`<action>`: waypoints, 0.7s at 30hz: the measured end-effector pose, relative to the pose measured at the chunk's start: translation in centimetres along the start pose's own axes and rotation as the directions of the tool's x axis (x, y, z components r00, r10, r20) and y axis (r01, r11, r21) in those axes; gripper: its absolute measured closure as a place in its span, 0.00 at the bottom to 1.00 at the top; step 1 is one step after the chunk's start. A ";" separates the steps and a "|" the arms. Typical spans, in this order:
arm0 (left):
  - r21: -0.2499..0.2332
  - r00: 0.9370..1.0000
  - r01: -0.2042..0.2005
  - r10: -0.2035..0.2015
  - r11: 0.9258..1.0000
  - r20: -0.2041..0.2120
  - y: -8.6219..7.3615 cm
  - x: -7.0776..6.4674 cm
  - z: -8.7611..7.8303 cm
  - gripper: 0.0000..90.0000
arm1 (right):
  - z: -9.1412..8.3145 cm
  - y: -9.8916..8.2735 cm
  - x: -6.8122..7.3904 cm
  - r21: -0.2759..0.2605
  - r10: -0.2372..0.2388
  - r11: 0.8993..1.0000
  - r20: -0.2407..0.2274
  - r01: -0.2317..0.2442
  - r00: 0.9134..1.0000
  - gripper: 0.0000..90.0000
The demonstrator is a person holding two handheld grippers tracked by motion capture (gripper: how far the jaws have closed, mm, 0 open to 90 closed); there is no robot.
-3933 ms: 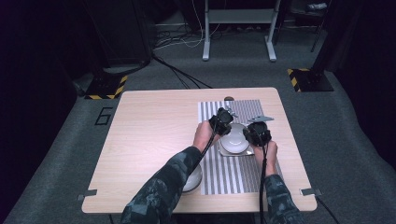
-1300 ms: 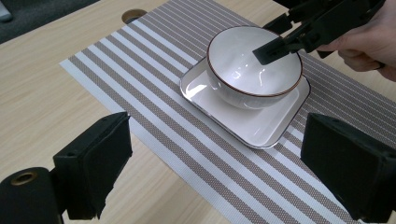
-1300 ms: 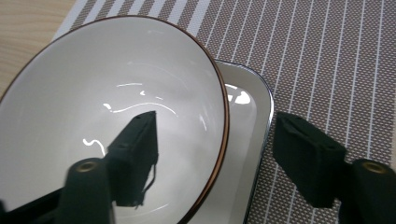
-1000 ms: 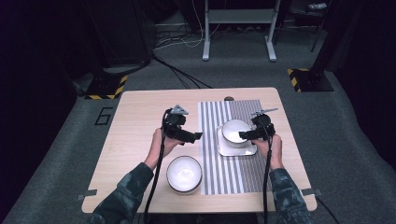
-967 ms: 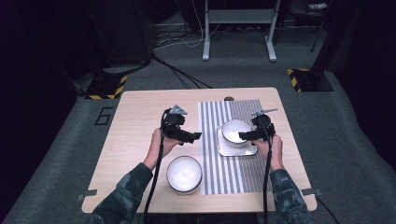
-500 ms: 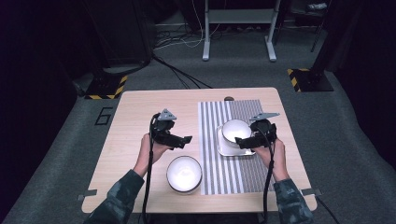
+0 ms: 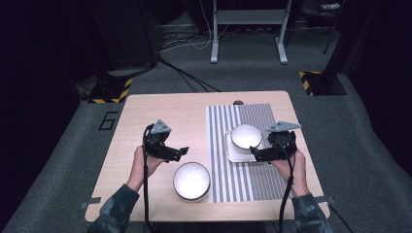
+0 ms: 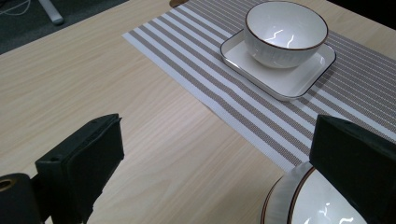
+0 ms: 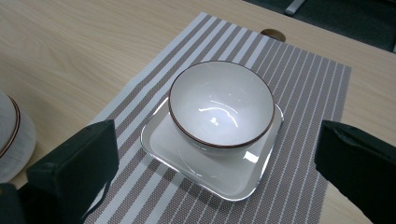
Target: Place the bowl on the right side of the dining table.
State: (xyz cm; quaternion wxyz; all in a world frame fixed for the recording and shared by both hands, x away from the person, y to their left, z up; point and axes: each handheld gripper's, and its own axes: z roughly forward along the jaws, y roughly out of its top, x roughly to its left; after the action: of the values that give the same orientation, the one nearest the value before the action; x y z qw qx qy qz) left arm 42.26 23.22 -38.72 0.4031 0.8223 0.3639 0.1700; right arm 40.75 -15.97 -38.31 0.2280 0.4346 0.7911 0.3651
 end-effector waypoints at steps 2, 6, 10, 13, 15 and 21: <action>-0.003 1.000 -0.003 0.003 1.000 -0.009 -0.4 0.2 -0.5 0.03 | -0.7 -0.2 -0.1 -0.010 -0.004 1.000 0.012 0.004 1.000 0.00; -0.010 1.000 0.004 -0.005 1.000 -0.026 -1.4 0.5 -1.5 0.03 | -1.9 -1.0 -0.4 -0.023 -0.002 1.000 0.030 0.003 1.000 0.00; -0.006 0.999 0.002 -0.003 1.000 -0.047 -2.3 0.8 -2.2 0.03 | -3.0 -1.7 -0.8 -0.032 -0.002 0.999 0.056 0.004 0.998 0.00; -0.020 0.999 0.006 -0.007 1.000 -0.044 -2.9 1.1 -2.7 0.03 | -3.8 -2.2 -1.1 -0.044 0.009 0.999 0.073 -0.006 0.997 0.00; -0.024 0.999 0.012 -0.013 1.000 -0.048 -3.4 1.3 -2.9 0.03 | -4.3 -2.4 -1.3 -0.049 0.012 0.999 0.081 -0.008 0.997 0.00; -0.039 0.997 0.038 -0.041 0.999 -0.070 -5.1 1.9 -4.0 0.03 | -5.5 -3.5 -1.8 -0.065 0.024 0.998 0.104 -0.017 0.994 0.00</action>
State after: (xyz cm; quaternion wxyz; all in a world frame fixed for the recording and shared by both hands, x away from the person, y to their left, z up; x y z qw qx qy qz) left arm 38.94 28.88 -40.25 0.4085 0.8007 0.3909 0.1977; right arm 36.14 -20.78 -37.51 0.2792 0.4534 0.7615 0.3695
